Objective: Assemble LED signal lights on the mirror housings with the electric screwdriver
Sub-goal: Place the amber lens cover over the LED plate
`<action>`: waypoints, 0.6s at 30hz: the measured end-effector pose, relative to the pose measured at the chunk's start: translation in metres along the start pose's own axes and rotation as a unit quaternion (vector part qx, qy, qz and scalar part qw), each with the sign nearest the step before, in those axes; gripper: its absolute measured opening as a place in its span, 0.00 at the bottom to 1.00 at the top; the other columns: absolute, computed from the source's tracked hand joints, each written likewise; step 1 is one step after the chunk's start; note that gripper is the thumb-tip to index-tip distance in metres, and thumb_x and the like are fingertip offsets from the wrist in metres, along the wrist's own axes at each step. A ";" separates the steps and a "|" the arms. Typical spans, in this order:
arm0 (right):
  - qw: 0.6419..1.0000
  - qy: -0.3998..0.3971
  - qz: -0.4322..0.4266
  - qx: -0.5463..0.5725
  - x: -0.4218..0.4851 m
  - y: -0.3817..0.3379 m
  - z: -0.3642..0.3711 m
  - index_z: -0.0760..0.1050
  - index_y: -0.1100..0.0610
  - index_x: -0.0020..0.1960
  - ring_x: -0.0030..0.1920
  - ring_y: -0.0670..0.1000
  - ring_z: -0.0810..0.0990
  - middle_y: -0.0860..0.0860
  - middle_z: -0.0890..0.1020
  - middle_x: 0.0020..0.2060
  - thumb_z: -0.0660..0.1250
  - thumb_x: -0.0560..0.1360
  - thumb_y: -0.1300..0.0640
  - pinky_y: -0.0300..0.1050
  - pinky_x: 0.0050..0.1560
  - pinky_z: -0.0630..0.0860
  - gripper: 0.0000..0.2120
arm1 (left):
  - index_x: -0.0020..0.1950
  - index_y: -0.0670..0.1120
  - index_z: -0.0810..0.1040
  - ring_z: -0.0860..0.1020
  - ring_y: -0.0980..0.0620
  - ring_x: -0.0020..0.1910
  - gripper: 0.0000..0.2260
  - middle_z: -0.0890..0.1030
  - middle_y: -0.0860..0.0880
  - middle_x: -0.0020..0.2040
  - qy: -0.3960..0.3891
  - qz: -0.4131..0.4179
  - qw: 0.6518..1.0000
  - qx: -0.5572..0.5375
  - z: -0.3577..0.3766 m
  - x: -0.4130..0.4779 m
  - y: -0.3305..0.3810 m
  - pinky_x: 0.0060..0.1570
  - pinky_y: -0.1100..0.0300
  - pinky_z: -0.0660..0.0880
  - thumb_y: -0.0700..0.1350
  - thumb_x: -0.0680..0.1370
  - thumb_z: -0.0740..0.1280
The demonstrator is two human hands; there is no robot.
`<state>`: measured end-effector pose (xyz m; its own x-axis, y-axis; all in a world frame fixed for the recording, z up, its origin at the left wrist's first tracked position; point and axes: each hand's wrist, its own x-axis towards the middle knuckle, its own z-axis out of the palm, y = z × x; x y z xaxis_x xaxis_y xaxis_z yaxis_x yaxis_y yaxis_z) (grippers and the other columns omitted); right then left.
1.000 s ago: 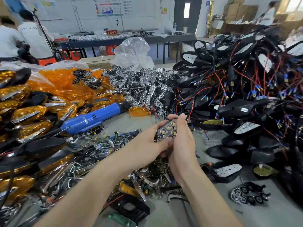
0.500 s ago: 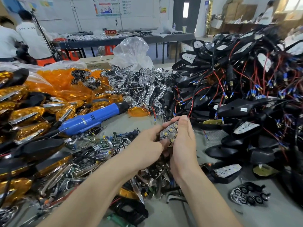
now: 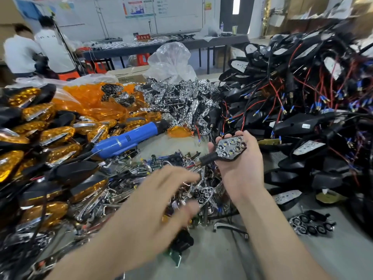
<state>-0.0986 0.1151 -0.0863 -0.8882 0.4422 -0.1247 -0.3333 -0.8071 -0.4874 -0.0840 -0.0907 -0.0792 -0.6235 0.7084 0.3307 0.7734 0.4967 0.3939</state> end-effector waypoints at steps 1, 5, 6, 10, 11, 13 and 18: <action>1.000 0.000 0.002 -0.001 -0.001 0.000 -0.001 0.72 0.56 0.49 0.34 0.50 0.81 0.50 0.79 0.33 0.59 0.85 0.56 0.52 0.47 0.84 0.08 | 0.71 0.67 0.64 0.64 0.67 0.71 0.20 0.64 0.70 0.72 -0.005 0.026 0.999 0.040 0.007 -0.013 0.001 0.64 0.58 0.71 0.67 0.80 0.56; 1.000 -0.007 -0.001 -0.005 -0.005 0.000 -0.002 0.71 0.57 0.52 0.35 0.50 0.83 0.52 0.82 0.32 0.59 0.83 0.62 0.53 0.49 0.83 0.04 | 0.75 0.56 0.66 0.68 0.49 0.73 0.28 0.69 0.47 0.76 -0.068 0.111 0.968 0.215 0.030 -0.046 0.001 0.71 0.47 0.63 0.69 0.80 0.53; 1.000 -0.005 -0.002 -0.006 -0.005 0.002 -0.002 0.71 0.57 0.53 0.35 0.51 0.84 0.53 0.82 0.34 0.59 0.84 0.62 0.52 0.48 0.84 0.03 | 0.74 0.55 0.67 0.71 0.46 0.72 0.28 0.71 0.45 0.74 -0.068 0.102 0.962 0.246 0.033 -0.047 -0.002 0.71 0.46 0.60 0.69 0.80 0.52; 1.000 0.002 0.011 0.014 -0.003 0.010 0.004 0.72 0.59 0.52 0.39 0.53 0.84 0.59 0.78 0.47 0.61 0.84 0.61 0.46 0.42 0.84 0.03 | 0.70 0.55 0.72 0.77 0.45 0.65 0.24 0.76 0.47 0.69 -0.042 -0.019 0.963 0.267 0.026 -0.029 -0.011 0.71 0.48 0.68 0.64 0.79 0.55; 1.000 0.003 0.013 0.020 -0.002 0.012 0.007 0.72 0.59 0.52 0.38 0.53 0.84 0.59 0.77 0.48 0.61 0.84 0.61 0.46 0.42 0.83 0.03 | 0.69 0.55 0.73 0.78 0.45 0.63 0.23 0.77 0.48 0.67 -0.043 -0.034 0.965 0.258 0.024 -0.023 -0.013 0.67 0.47 0.72 0.63 0.78 0.56; 0.999 0.004 0.015 0.030 0.000 0.017 0.016 0.73 0.60 0.52 0.37 0.53 0.84 0.60 0.78 0.48 0.62 0.84 0.61 0.45 0.42 0.83 0.03 | 0.68 0.54 0.73 0.78 0.46 0.60 0.21 0.77 0.48 0.66 -0.041 -0.035 0.967 0.248 0.021 -0.014 -0.019 0.62 0.49 0.75 0.61 0.79 0.56; 0.998 -0.008 0.045 0.052 0.011 0.028 0.039 0.72 0.59 0.57 0.37 0.54 0.83 0.59 0.78 0.46 0.62 0.84 0.60 0.47 0.41 0.83 0.03 | 0.65 0.53 0.77 0.80 0.46 0.59 0.19 0.78 0.46 0.65 -0.039 0.004 0.965 0.261 0.014 -0.006 -0.027 0.59 0.51 0.76 0.59 0.78 0.60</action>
<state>-0.1304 0.0819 -0.0677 -0.9210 0.3597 -0.1499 -0.2814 -0.8799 -0.3829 -0.0995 -0.1013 -0.1042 -0.6228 0.7388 0.2574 0.7432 0.6615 -0.1005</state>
